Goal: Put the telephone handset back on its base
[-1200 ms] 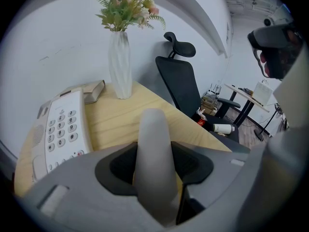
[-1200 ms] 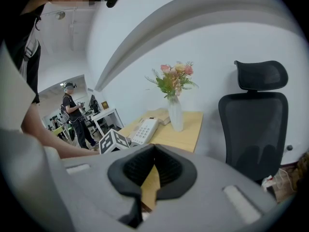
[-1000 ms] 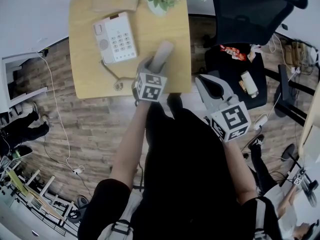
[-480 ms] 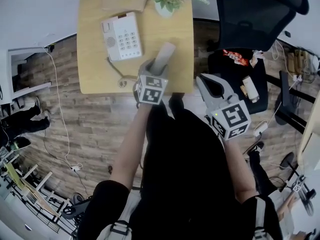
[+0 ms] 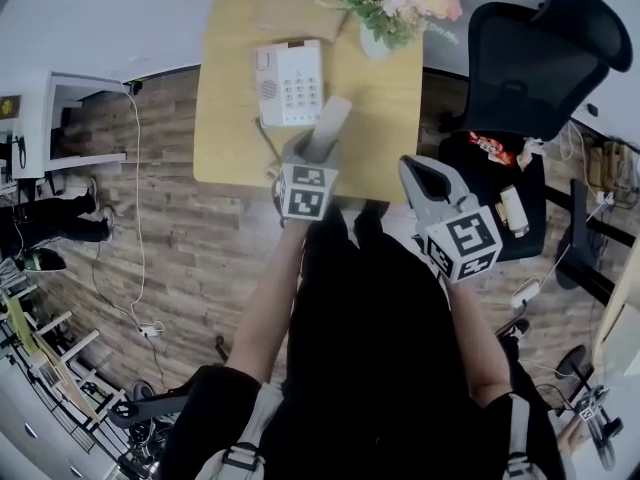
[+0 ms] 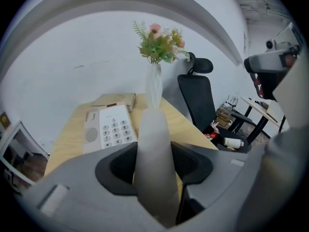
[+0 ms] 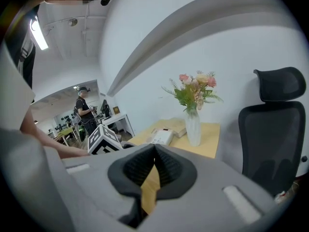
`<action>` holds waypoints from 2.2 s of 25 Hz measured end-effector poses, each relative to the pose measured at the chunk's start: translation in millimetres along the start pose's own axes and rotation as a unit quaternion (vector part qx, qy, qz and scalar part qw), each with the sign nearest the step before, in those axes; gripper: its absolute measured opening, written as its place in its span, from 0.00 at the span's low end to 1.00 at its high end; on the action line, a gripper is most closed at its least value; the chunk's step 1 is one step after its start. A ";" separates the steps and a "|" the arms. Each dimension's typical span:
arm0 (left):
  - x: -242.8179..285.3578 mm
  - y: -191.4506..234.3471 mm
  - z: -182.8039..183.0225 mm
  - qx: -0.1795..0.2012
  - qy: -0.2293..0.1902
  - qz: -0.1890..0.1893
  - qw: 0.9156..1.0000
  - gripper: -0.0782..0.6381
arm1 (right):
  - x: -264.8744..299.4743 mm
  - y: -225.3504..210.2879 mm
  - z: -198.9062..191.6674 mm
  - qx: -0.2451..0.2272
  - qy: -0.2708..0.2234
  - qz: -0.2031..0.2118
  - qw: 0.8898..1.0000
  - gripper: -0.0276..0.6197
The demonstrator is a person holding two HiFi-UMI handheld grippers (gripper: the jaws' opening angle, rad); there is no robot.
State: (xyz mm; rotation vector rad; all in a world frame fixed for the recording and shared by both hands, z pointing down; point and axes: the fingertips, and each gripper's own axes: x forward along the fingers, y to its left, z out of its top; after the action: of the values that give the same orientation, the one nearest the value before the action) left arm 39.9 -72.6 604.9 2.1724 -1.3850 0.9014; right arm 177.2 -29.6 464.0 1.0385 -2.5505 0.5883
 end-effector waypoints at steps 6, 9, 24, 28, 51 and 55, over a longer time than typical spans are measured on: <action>-20.3 54.9 4.7 -0.033 -0.011 0.035 0.999 0.42 | 22.7 15.2 20.5 -0.005 -0.006 0.005 1.000 0.05; -27.3 79.1 5.1 -0.047 -0.014 0.036 0.998 0.42 | 37.2 24.6 32.1 0.005 -0.013 0.007 1.000 0.05; -22.7 185.1 3.8 -0.114 -0.009 0.046 0.992 0.42 | 107.2 71.8 73.1 0.008 -0.022 -0.023 0.999 0.05; -8.7 199.2 9.0 -0.144 -0.016 0.054 0.988 0.42 | 116.1 70.1 78.4 0.010 -0.023 -0.038 0.999 0.05; 50.3 214.9 20.2 -0.164 -0.011 0.127 0.978 0.42 | 121.7 55.9 79.5 0.005 0.010 -0.084 0.996 0.05; 56.2 215.8 17.5 -0.171 -0.006 0.134 0.976 0.42 | 117.3 57.2 75.2 0.006 0.017 -0.088 0.996 0.05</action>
State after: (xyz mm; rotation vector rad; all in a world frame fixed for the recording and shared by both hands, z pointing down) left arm -133.7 -211.1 631.8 1.7674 -1.7246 0.6772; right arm 45.6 -97.4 436.5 1.2309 -2.3980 0.5689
